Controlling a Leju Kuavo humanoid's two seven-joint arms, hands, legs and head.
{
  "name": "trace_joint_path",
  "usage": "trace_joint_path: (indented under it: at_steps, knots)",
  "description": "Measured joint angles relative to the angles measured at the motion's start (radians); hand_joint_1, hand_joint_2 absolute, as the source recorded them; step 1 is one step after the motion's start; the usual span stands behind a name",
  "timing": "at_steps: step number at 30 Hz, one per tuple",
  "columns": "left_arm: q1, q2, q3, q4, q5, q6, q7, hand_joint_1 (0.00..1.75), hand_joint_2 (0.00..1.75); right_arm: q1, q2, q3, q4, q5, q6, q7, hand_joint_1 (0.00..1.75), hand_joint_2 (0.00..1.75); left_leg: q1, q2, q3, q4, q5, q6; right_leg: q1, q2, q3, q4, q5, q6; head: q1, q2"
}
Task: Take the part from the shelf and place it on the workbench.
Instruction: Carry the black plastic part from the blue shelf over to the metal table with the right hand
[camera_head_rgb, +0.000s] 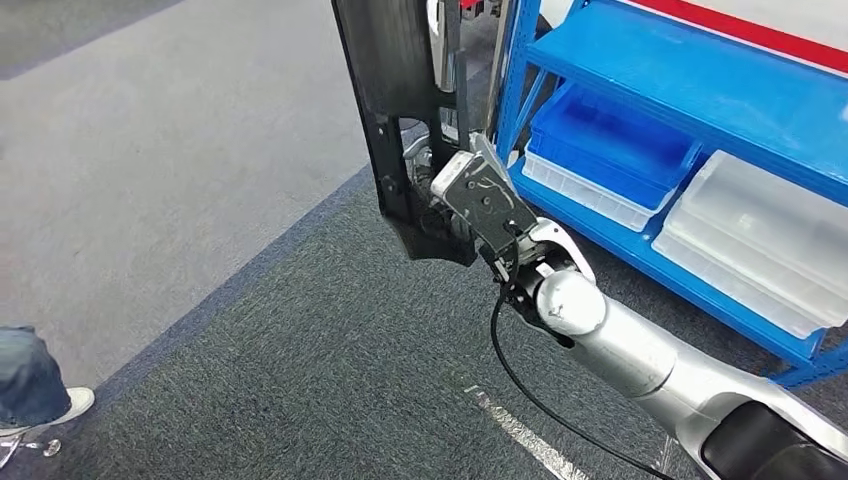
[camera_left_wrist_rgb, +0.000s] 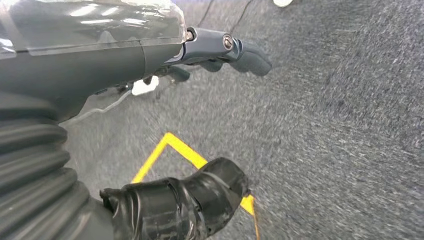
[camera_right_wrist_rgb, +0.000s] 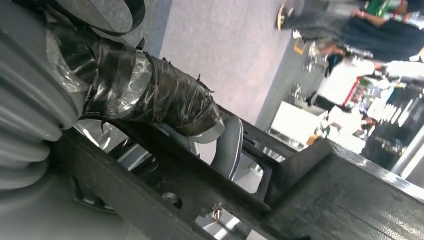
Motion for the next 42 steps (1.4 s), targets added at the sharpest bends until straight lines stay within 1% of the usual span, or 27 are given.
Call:
trace_joint_path:
  at_steps: [1,3,5,7,8,9,10,12,14,16,18,19,20,21,22,23,24,25,27,29,30,32,35,38,40,41,42]
  knots:
    - [0.004,0.0,0.007,-0.003,-0.021,0.0,0.005,0.0,1.75,0.0,0.0,-0.001,-0.001,0.001,-0.001,0.0,1.75,1.75,0.004,-0.013,0.005,-0.009,0.004,0.006,0.0,0.0,0.005,-0.001,-0.003,0.006,0.001,0.0]
    - [0.013,-0.003,0.025,-0.011,-0.071,0.0,0.017,0.0,1.75,0.001,-0.001,-0.002,-0.004,0.009,-0.003,-0.001,1.75,1.75,0.012,-0.039,0.02,-0.028,0.012,0.016,-0.003,0.047,-0.003,0.031,-0.027,0.014,0.003,0.0]
    - [0.018,-0.007,0.05,-0.022,-0.123,0.0,0.031,0.0,1.75,0.002,-0.004,-0.006,-0.007,0.026,-0.009,-0.004,1.75,1.75,0.016,-0.063,0.027,-0.037,0.016,0.026,-0.005,0.113,-0.055,0.138,-0.079,0.016,0.006,0.0]
    - [0.019,-0.013,0.075,-0.032,-0.168,0.0,0.043,0.0,1.75,0.007,-0.008,-0.008,-0.009,0.046,-0.019,-0.007,1.75,1.75,0.016,-0.094,0.027,-0.034,0.015,0.032,-0.005,0.134,-0.116,0.245,-0.112,0.017,0.006,0.0]
    - [0.021,-0.016,0.088,-0.036,-0.188,0.0,0.047,0.0,1.75,0.011,-0.009,-0.008,-0.009,0.057,-0.026,-0.008,1.75,1.75,0.016,-0.112,0.027,-0.032,0.014,0.032,-0.006,0.137,-0.13,0.26,-0.105,0.019,0.006,0.0]
    - [0.024,-0.02,0.103,-0.04,-0.208,0.0,0.051,0.0,1.75,0.015,-0.01,-0.008,-0.01,0.069,-0.035,-0.01,1.75,1.75,0.017,-0.13,0.027,-0.027,0.012,0.031,-0.008,0.138,-0.127,0.239,-0.08,0.02,0.006,0.0]
    - [0.028,-0.024,0.118,-0.044,-0.225,0.0,0.055,0.0,1.75,0.019,-0.01,-0.009,-0.012,0.082,-0.045,-0.012,1.75,1.75,0.018,-0.148,0.026,-0.02,0.008,0.028,-0.012,0.143,-0.107,0.186,-0.042,0.022,0.007,0.0]
    - [0.037,-0.032,0.143,-0.05,-0.251,0.0,0.057,0.0,1.75,0.024,-0.01,-0.014,-0.018,0.103,-0.066,-0.02,1.75,1.75,0.021,-0.178,0.018,0.0,-0.003,0.017,-0.02,0.185,-0.056,0.067,0.011,0.024,0.006,0.0]
    - [0.043,-0.037,0.166,-0.055,-0.27,0.0,0.055,0.0,1.75,0.036,-0.01,-0.022,-0.024,0.112,-0.081,-0.029,1.75,1.75,0.023,-0.201,0.005,0.014,-0.009,0.003,-0.02,0.211,-0.036,0.021,0.019,0.022,0.005,0.0]
    - [0.049,-0.04,0.193,-0.059,-0.284,0.0,0.053,0.0,1.75,0.05,-0.009,-0.028,-0.029,0.113,-0.09,-0.036,1.75,1.75,0.028,-0.221,-0.005,0.014,-0.007,-0.008,-0.017,0.189,-0.034,0.019,0.02,0.012,0.006,0.0]
    - [0.052,-0.046,0.213,-0.06,-0.293,0.0,0.051,0.0,1.75,0.06,-0.007,-0.032,-0.03,0.11,-0.096,-0.042,1.75,1.75,0.025,-0.187,-0.014,0.029,-0.014,-0.017,-0.02,0.166,-0.028,0.012,0.023,-0.001,0.001,0.0]
    - [0.051,-0.048,0.22,-0.061,-0.296,0.001,0.051,0.0,1.75,0.064,-0.007,-0.035,-0.031,0.109,-0.1,-0.044,1.75,1.75,0.023,-0.151,-0.031,0.063,-0.031,-0.022,-0.021,0.154,-0.024,0.008,0.024,-0.006,-0.002,0.0]
    - [0.049,-0.05,0.227,-0.061,-0.298,0.001,0.052,0.0,1.75,0.068,-0.006,-0.038,-0.032,0.108,-0.103,-0.047,1.75,1.75,0.022,-0.113,-0.056,0.114,-0.055,-0.027,-0.018,0.142,-0.022,0.006,0.023,-0.009,-0.006,0.0]
    - [0.047,-0.05,0.233,-0.061,-0.3,0.001,0.052,0.0,1.75,0.072,-0.006,-0.041,-0.033,0.107,-0.105,-0.049,1.75,1.75,0.024,-0.091,-0.089,0.175,-0.081,-0.031,-0.016,0.129,-0.021,0.006,0.021,-0.011,-0.008,0.0]
    - [0.046,-0.05,0.24,-0.061,-0.301,0.001,0.052,0.0,1.75,0.077,-0.006,-0.043,-0.034,0.106,-0.107,-0.05,1.75,1.75,0.025,-0.076,-0.121,0.234,-0.102,-0.035,-0.015,0.114,-0.02,0.006,0.019,-0.013,-0.008,0.0]
    - [0.047,-0.051,0.246,-0.061,-0.301,0.001,0.053,0.0,1.75,0.082,-0.006,-0.043,-0.034,0.105,-0.107,-0.05,1.75,1.75,0.026,-0.072,-0.138,0.264,-0.106,-0.035,-0.014,0.1,-0.019,0.006,0.017,-0.014,-0.009,0.0]
    - [0.047,-0.052,0.251,-0.061,-0.302,0.001,0.053,0.0,1.75,0.086,-0.006,-0.044,-0.034,0.104,-0.108,-0.05,1.75,1.75,0.026,-0.069,-0.138,0.259,-0.093,-0.033,-0.013,0.085,-0.017,0.006,0.015,-0.014,-0.009,0.0]
    - [0.048,-0.053,0.254,-0.061,-0.302,0.001,0.053,0.0,1.75,0.09,-0.006,-0.044,-0.034,0.104,-0.108,-0.049,1.75,1.75,0.025,-0.063,-0.115,0.214,-0.064,-0.028,-0.011,0.071,-0.014,0.006,0.012,-0.014,-0.009,0.0]
    - [0.047,-0.053,0.264,-0.063,-0.302,0.001,0.053,0.0,1.75,0.092,-0.005,-0.048,-0.035,0.103,-0.108,-0.05,1.75,1.75,0.014,-0.022,-0.043,0.081,-0.01,-0.01,-0.006,0.045,-0.005,0.004,0.007,-0.011,-0.008,0.0]
    - [0.044,-0.053,0.273,-0.065,-0.306,0.001,0.053,0.0,1.75,0.092,-0.005,-0.052,-0.037,0.103,-0.109,-0.052,1.75,1.75,0.001,0.009,-0.004,0.005,0.005,0.008,-0.003,0.021,0.003,-0.002,0.002,-0.005,-0.008,0.0]
    - [0.043,-0.054,0.277,-0.066,-0.309,0.001,0.054,0.0,1.75,0.093,-0.004,-0.054,-0.037,0.1,-0.109,-0.054,1.75,1.75,-0.003,0.006,-0.003,-0.002,0.002,0.014,-0.001,0.008,0.008,-0.008,0.001,0.0,-0.008,0.0]
    - [0.046,-0.054,0.289,-0.068,-0.317,0.001,0.055,0.0,1.75,0.096,-0.003,-0.056,-0.037,0.091,-0.112,-0.058,1.75,1.75,0.002,-0.023,0.008,-0.02,0.009,0.023,-0.001,-0.01,0.022,-0.019,-0.002,0.011,-0.007,0.0]
    - [0.051,-0.055,0.299,-0.069,-0.324,0.001,0.057,0.0,1.75,0.098,-0.002,-0.058,-0.039,0.082,-0.114,-0.06,1.75,1.75,0.017,-0.041,0.03,-0.044,0.02,0.028,-0.002,-0.007,0.03,-0.021,-0.008,0.02,-0.003,0.0]
    - [0.052,-0.055,0.299,-0.069,-0.324,0.001,0.057,0.0,1.75,0.098,-0.002,-0.058,-0.039,0.082,-0.114,-0.06,1.75,1.75,0.016,-0.042,0.031,-0.044,0.02,0.027,-0.003,-0.003,0.031,-0.02,-0.008,0.02,-0.003,0.0]
    - [0.053,-0.056,0.3,-0.069,-0.325,0.001,0.058,0.0,1.75,0.099,-0.002,-0.059,-0.039,0.08,-0.114,-0.06,1.75,1.75,0.013,-0.044,0.034,-0.046,0.02,0.026,-0.005,0.013,0.033,-0.017,-0.009,0.021,-0.002,0.0]
    - [0.053,-0.057,0.301,-0.07,-0.327,0.001,0.058,0.0,1.75,0.1,-0.002,-0.06,-0.039,0.077,-0.114,-0.061,1.75,1.75,0.012,-0.048,0.037,-0.05,0.02,0.027,-0.005,0.035,0.03,-0.008,-0.015,0.022,-0.003,0.0]
    - [0.051,-0.058,0.306,-0.07,-0.331,0.001,0.058,0.0,1.75,0.101,-0.002,-0.063,-0.039,0.072,-0.115,-0.065,1.75,1.75,0.011,-0.055,0.04,-0.053,0.023,0.032,-0.006,0.066,0.011,0.03,-0.034,0.023,-0.002,0.0]
